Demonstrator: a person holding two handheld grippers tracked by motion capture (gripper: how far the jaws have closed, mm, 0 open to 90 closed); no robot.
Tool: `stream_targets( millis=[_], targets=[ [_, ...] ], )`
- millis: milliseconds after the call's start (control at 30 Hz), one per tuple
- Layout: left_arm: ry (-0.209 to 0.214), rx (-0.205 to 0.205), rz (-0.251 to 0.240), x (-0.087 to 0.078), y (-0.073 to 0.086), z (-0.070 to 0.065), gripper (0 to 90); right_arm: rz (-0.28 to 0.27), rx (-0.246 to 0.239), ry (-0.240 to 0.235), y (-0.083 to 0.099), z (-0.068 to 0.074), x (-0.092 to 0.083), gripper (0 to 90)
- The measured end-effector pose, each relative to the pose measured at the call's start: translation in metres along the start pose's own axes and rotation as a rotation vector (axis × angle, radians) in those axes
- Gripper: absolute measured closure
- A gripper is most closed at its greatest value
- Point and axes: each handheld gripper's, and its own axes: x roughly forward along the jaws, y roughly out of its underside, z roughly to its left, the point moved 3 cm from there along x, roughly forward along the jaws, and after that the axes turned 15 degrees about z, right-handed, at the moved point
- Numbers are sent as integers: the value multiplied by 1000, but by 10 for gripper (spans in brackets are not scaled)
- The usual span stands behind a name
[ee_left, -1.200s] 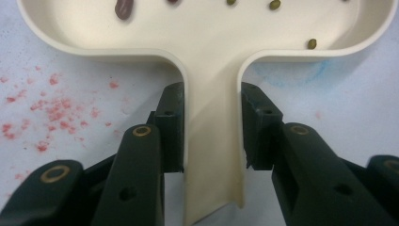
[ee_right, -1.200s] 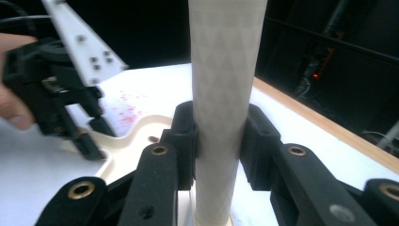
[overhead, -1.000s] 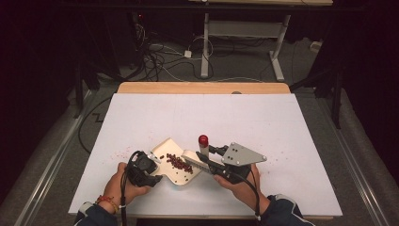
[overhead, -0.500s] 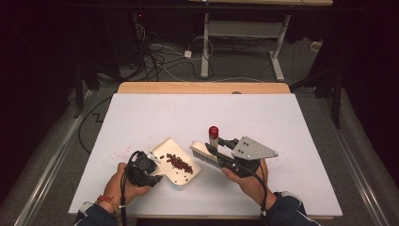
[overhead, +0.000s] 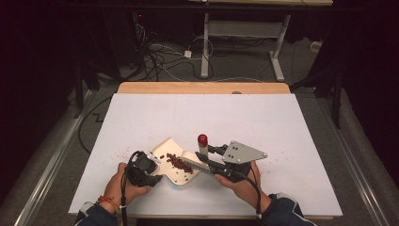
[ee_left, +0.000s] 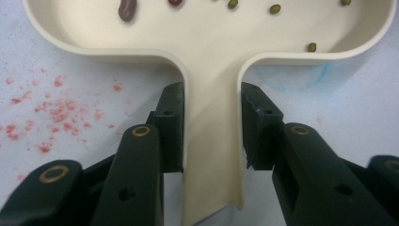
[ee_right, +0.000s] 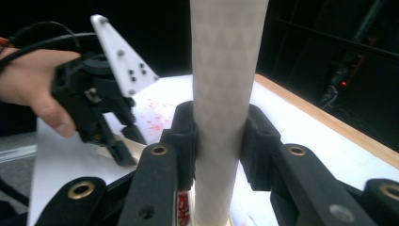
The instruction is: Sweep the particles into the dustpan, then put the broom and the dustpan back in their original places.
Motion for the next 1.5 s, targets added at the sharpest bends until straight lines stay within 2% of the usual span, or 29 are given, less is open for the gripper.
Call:
stream_targets(
  millis=[167, 433, 633, 833, 1000, 1100, 1167, 1267, 1500],
  targets=[
    [6, -1, 0, 1, 0, 1, 636, -9, -34, -2, -4, 5, -1, 699],
    [21, -5, -8, 2, 1, 3, 635, -26, -13, 17, -8, -6, -14, 699],
    [13, -2, -11, 2, 1, 2, 636, -28, 12, 24, -8, -18, -26, 699],
    [17, -13, -33, -1, 3, 2, 638, 1, 19, 17, 0, -33, -46, 699],
    [0, -43, -49, -3, 7, 6, 639, 27, 25, 27, 9, -47, -69, 699],
    [0, -55, -49, -3, 7, 8, 639, 48, 24, 0, 16, -54, -84, 699],
    [2, -58, -54, -4, 8, 9, 639, 58, 39, -12, 23, -60, -94, 699],
    [-5, -65, -54, -4, 8, 11, 638, 76, 48, -14, 32, -67, -107, 698],
    [-10, -82, -57, -3, 9, 15, 638, 159, 82, -55, 53, -79, -123, 698]
  ],
)
